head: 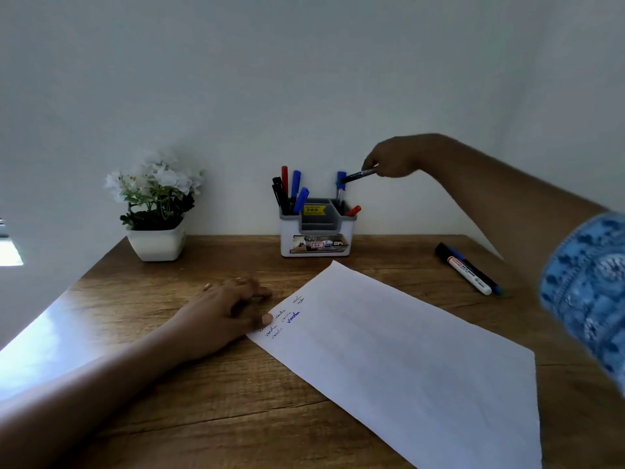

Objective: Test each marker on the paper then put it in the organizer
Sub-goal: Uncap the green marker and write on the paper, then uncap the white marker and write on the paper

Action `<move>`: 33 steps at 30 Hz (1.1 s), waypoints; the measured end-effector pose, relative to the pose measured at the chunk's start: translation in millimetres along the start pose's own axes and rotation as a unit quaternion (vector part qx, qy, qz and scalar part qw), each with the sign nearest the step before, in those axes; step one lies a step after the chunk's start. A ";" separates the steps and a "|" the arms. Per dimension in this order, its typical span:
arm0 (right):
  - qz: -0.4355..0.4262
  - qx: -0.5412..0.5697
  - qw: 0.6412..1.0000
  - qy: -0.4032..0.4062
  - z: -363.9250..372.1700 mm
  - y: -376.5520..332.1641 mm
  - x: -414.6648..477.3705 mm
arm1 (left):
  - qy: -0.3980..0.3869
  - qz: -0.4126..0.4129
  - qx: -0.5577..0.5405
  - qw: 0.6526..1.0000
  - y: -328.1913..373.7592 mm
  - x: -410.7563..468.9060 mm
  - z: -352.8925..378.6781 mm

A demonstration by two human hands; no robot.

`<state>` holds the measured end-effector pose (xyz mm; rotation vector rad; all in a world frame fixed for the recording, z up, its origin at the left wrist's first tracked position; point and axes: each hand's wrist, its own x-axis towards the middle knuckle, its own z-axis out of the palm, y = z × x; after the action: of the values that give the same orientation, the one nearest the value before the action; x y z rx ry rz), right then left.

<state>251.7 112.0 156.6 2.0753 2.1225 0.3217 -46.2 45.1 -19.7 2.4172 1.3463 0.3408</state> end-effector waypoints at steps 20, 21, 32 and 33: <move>-0.027 0.115 0.992 0.050 16.3 -18.3 37.4 | -0.010 -0.009 -0.006 1.000 -1.8 2.7 -1.3; -0.024 0.142 0.986 0.083 10.6 -10.1 29.9 | -0.010 -0.009 -0.008 1.000 -2.6 3.0 -1.1; 0.167 0.083 0.981 0.048 100.9 93.2 -64.0 | 0.000 0.008 -0.015 1.000 -2.9 1.4 -0.9; 0.184 0.074 0.980 0.034 118.0 97.5 -70.1 | -0.002 0.006 -0.015 1.000 -2.3 1.4 -1.0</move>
<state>378.3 48.8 65.4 2.5797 1.8348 0.2887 -47.7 47.6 -19.6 2.4010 1.3172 0.3552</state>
